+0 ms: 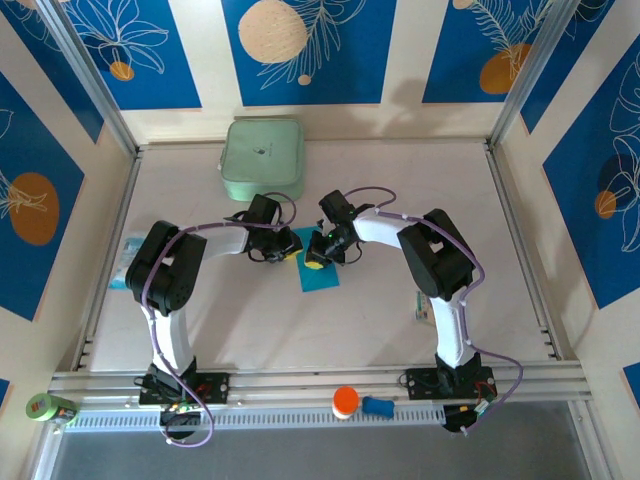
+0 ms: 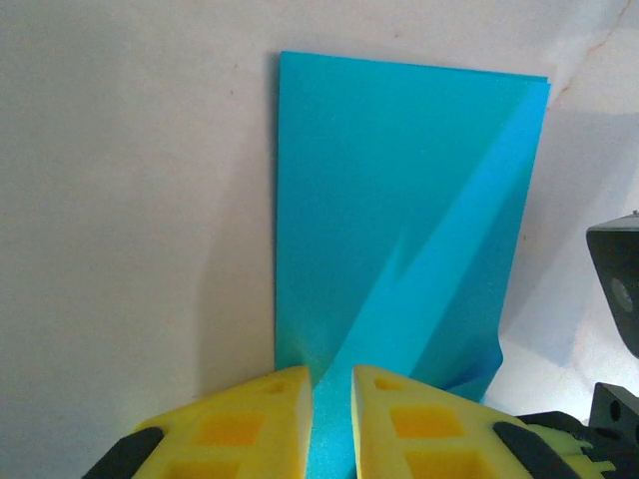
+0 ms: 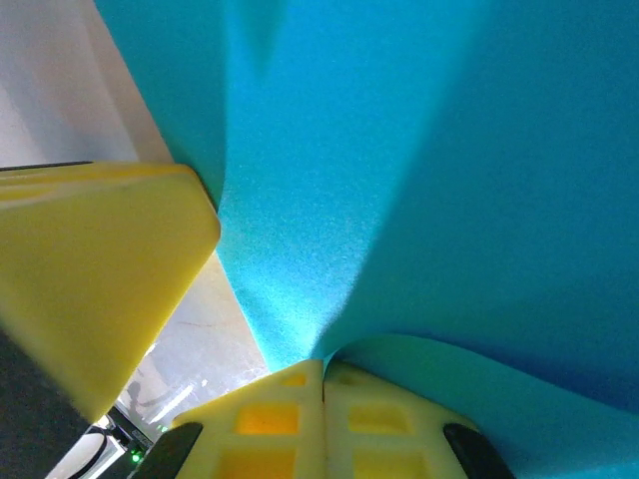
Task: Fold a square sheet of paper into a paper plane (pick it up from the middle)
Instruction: Fold the triangle a second time at the center of the table.
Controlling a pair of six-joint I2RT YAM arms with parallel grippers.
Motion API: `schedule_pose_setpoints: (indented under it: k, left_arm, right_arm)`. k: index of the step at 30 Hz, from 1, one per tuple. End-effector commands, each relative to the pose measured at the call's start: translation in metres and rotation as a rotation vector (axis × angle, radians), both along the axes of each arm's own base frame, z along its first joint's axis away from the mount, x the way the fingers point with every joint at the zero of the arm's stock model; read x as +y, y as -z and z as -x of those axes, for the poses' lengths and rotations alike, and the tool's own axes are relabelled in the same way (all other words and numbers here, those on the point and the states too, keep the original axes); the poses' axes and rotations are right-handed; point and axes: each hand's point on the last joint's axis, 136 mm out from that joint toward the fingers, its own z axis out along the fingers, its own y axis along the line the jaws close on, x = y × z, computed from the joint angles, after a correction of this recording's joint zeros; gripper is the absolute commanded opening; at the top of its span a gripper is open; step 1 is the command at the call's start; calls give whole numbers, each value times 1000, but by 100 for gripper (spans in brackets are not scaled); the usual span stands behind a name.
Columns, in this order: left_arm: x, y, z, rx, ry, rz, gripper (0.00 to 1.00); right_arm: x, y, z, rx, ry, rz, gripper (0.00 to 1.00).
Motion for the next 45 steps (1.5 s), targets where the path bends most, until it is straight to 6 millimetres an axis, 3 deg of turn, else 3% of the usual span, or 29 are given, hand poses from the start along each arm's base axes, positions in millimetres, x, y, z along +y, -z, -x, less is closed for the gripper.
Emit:
schedule_pose_setpoints:
  k: [1,16,22,26,32,36,45]
  left_arm:
    - [12,25,19,95,-2,-54,21]
    - [12,21,17,86,-6,-54,21]
    - [10,4,10,55,-8,-43,21]
    - [14,-25,-5,-4,-40,-25,25]
    - [43,-56,-16,-68,-151,-37,34]
    - [51,-66,-12,-92,-182,-28,36]
    - [37,-67,11,-69,-155,70,38]
  right_arm:
    - [4,2,-1,3,-6,10,0]
    - [-2,12,2,24,2,50,0]
    - [-4,14,3,30,1,61,0]
    - [-4,14,4,34,-1,63,9]
    - [-3,14,5,37,-1,55,27]
    - [-3,14,5,42,2,52,36]
    - [-3,17,6,46,0,53,43]
